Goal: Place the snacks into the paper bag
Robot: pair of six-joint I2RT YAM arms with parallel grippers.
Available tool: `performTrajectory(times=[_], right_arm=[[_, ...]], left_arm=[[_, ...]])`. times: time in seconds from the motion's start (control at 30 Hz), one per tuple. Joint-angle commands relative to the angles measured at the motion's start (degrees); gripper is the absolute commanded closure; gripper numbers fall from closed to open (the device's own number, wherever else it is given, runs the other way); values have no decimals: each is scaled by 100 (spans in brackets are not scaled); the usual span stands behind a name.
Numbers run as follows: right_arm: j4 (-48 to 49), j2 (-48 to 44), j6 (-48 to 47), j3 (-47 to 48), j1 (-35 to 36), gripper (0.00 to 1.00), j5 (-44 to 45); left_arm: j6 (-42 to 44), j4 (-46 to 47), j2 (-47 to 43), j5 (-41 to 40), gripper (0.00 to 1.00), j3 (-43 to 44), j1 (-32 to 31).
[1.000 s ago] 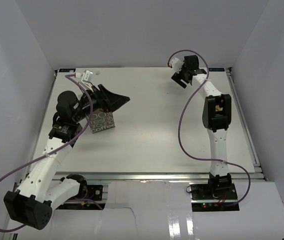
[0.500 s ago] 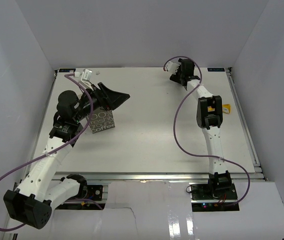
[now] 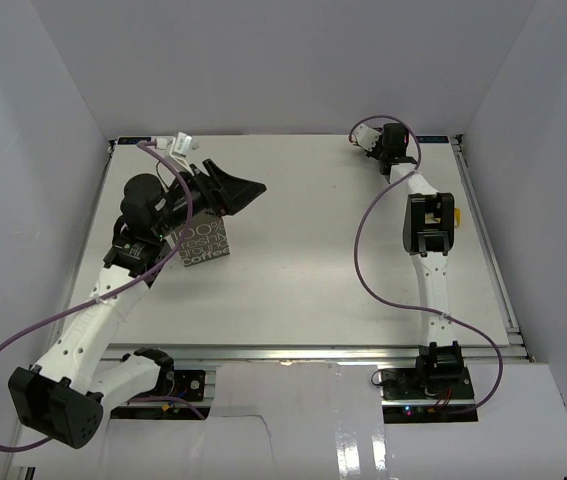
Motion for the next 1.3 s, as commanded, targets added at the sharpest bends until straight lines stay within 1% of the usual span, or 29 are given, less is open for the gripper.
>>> performTrajectory(times=[0.0, 0.07, 0.1, 0.17, 0.23, 0.3, 0.33, 0.37, 0.43, 0.47, 0.5, 0.53, 0.57, 0.6, 0.63, 0.67, 0.7, 0.73, 0.77, 0.8, 0.83, 0.87, 0.9, 0.97, 1.0, 1.13, 1.17, 1.27], right_arm=[[-251, -16, 266, -211, 8, 69, -285], [-400, -148, 328, -299, 8, 76, -521], [-427, -227, 372, -517, 8, 80, -732], [-418, -603, 399, -896, 8, 83, -1005], [-331, -1068, 468, -1518, -27, 85, -1566], [-295, -1343, 556, -1828, -36, 86, -1849], [-304, -1579, 766, -2038, -53, 86, -2059], [-321, -1668, 924, -2084, -53, 85, -2088], [-427, -1896, 1372, -2075, -53, 78, -1991], [-540, -1967, 1861, -2006, -88, 74, -2043], [-794, -2038, 2145, -1962, -114, 59, -2200], [-918, -2151, 2487, -1909, -158, 52, -2254], [-1059, -2213, 3134, -1804, -185, 46, -2333], [-1190, -2275, 3463, -1777, -202, 41, -2499], [-1357, -2397, 3849, -1768, -264, 32, -2849], [-1402, -2442, 4662, -1768, -299, 27, -3044], [-1420, -2512, 5114, -1750, -334, 22, -3376], [-1377, -2530, 5562, -1750, -352, 21, -3484], [-1263, -2565, 6663, -1837, -352, 21, -3520], [-1088, -2670, 7248, -1951, -343, 17, -3285], [-817, -2732, 7794, -2074, -326, 17, -3083], [-779, -2776, 8304, -2154, -317, 16, -2890], [-753, -2803, 9109, -2198, -308, 12, -2635], [-665, -2751, 9765, -2181, -317, 12, -2519], [-577, -2628, 10238, -2103, -326, 14, -2649], [11, -2215, 11206, -1865, -326, 14, -2957], [152, -2127, 11296, -1769, -317, 15, -2941], [118, -1854, 11271, -1373, -290, 16, -2713]], left_arm=[[52, -37, -29, -132, 2, 258, -115], [70, -46, -38, -211, 2, 258, -194], [70, -46, -46, -229, 2, 258, -229], [78, -46, -47, -290, 2, 249, -273], [96, -46, -47, -326, 2, 258, -343], [113, -46, -3, -335, 2, 267, -387], [122, -46, 15, -326, 2, 284, -414], [131, -46, 24, -326, 2, 284, -423], [157, -46, 33, -317, 2, 276, -440], [157, -46, 24, -317, 2, 276, -449], [166, -46, 15, -317, 2, 258, -449], [175, -46, -2, -317, 2, 232, -449], [175, -46, -11, -326, 2, 223, -458], [184, -37, -11, -335, 2, 206, -458], [184, -37, -20, -326, 2, 197, -458], [184, -20, -11, -335, 2, 170, -458], [184, -11, -3, -317, 2, 170, -458], [175, -2, 24, -300, 2, 179, -458], [175, 7, 76, -282, 2, 196, -458], [175, 7, 94, -256, 2, 214, -458], [158, 7, 129, -247, 2, 240, -458], [157, 7, 155, -247, 2, 267, -458], [123, 7, 156, -247, 2, 276, -458], [105, 7, 156, -256, 2, 293, -458], [79, 7, 156, -273, 2, 311, -458], [-27, 7, 217, -370, 2, 355, -502], [-27, 7, 235, -405, 2, 381, -537], [-27, 7, 279, -519, 2, 425, -590]])
